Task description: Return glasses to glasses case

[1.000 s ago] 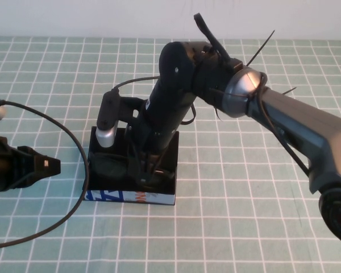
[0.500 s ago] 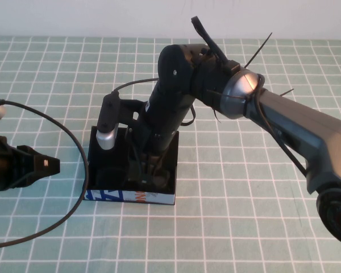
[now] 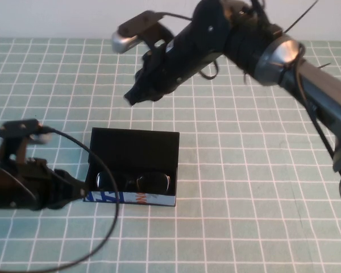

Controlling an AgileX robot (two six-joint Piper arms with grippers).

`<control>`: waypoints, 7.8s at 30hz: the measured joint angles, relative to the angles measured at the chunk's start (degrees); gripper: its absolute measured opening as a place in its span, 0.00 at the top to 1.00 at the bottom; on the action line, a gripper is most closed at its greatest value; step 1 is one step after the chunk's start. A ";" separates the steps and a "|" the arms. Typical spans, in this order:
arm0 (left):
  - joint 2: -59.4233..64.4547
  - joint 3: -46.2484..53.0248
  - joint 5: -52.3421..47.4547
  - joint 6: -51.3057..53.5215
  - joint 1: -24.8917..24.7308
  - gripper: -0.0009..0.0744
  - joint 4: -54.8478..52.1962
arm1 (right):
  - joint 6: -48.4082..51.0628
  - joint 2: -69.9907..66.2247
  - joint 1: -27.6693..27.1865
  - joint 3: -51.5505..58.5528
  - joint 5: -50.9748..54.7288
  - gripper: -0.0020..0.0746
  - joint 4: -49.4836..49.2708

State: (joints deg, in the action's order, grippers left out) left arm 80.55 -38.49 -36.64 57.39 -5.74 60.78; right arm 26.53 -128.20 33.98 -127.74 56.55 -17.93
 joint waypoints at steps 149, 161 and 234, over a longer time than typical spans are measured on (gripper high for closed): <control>-56.68 6.89 10.21 -41.59 -4.07 0.99 -39.56 | -31.25 97.25 -2.67 74.96 -5.43 0.99 31.13; -56.83 9.81 9.87 -43.76 -4.07 0.99 -39.43 | -37.20 121.67 -2.67 103.91 -21.84 0.99 37.59; -81.13 39.79 15.94 -69.03 -1.25 0.99 -67.95 | -37.24 125.88 -2.67 106.40 -22.69 0.99 38.34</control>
State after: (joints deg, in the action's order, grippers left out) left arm -0.58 1.31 -20.70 -11.64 -6.99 -7.18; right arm -10.71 -2.32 31.30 -21.34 33.86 20.41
